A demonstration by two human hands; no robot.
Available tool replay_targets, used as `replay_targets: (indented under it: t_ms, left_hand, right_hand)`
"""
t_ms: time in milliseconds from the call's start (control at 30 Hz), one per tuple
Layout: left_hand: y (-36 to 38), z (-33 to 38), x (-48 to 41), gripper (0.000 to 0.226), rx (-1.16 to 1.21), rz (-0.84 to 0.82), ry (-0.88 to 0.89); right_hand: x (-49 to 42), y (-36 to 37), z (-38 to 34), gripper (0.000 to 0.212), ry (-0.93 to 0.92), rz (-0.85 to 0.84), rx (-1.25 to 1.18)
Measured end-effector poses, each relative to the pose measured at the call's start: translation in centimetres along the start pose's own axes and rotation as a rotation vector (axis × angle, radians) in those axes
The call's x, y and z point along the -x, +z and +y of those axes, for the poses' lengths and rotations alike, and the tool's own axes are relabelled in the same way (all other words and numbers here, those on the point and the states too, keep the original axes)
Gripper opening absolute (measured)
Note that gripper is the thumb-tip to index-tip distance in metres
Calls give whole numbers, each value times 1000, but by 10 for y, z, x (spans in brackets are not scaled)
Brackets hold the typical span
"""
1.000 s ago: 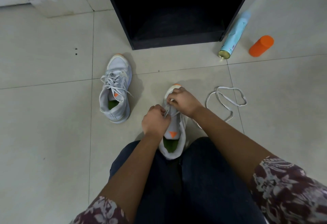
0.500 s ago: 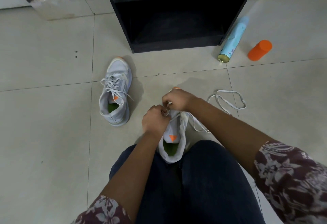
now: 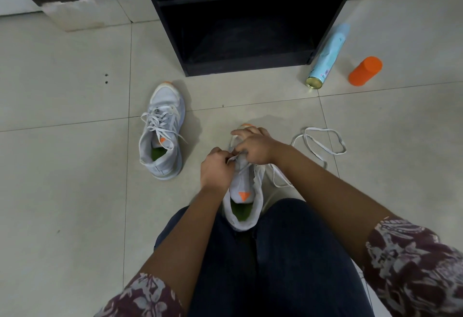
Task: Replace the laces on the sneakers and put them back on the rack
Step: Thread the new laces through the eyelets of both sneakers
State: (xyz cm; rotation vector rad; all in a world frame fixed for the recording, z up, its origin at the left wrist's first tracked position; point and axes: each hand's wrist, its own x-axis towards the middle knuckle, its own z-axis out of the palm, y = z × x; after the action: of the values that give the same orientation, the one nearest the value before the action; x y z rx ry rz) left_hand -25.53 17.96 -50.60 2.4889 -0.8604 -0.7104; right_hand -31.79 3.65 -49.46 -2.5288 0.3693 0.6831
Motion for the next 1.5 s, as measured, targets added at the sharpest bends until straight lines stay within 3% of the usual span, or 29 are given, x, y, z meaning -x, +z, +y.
replay_targets:
  t_ms: [100, 133, 233, 333, 567, 733, 800, 967, 1067, 1300, 1400, 1500]
  left_hand:
    - [0, -4, -1, 20, 49, -14, 17]
    - [-1, -5, -2, 20, 68, -19, 15]
    - [-1, -7, -2, 21, 125, -37, -8]
    - [-2, -6, -2, 21, 180, -50, -40]
    - [-2, -9, 0, 20, 232, -28, -111]
    - [0, -11, -2, 18, 250, -53, -80]
    - [0, -14, -3, 16, 247, -64, -67]
    - [2, -15, -6, 13, 220, -75, -82]
    - [2, -17, -7, 12, 241, -99, -101]
    - [3, -19, -9, 9, 237, -106, -84]
    - [4, -20, -8, 9, 246, -107, -87]
    - [6, -22, -7, 10, 284, -112, -120]
  right_hand:
    - [15, 21, -12, 28, 195, 454, -167]
    - [20, 27, -19, 21, 288, 536, -184]
    - [22, 40, -41, 22, 420, 381, -61]
    - [17, 42, -50, 21, 480, 341, -51]
    - [37, 39, -67, 22, 449, 272, -20]
    - [55, 56, -69, 21, 517, 157, -164]
    - [63, 58, -66, 19, 534, 120, -272]
    - [42, 79, -80, 18, 648, 296, -965]
    - [13, 93, -80, 52, 849, 360, -1317]
    - [-14, 93, -74, 53, 850, 381, -1612]
    - [-12, 93, -75, 42, 795, 371, -1534]
    - [13, 74, -83, 38, 715, 359, -1142]
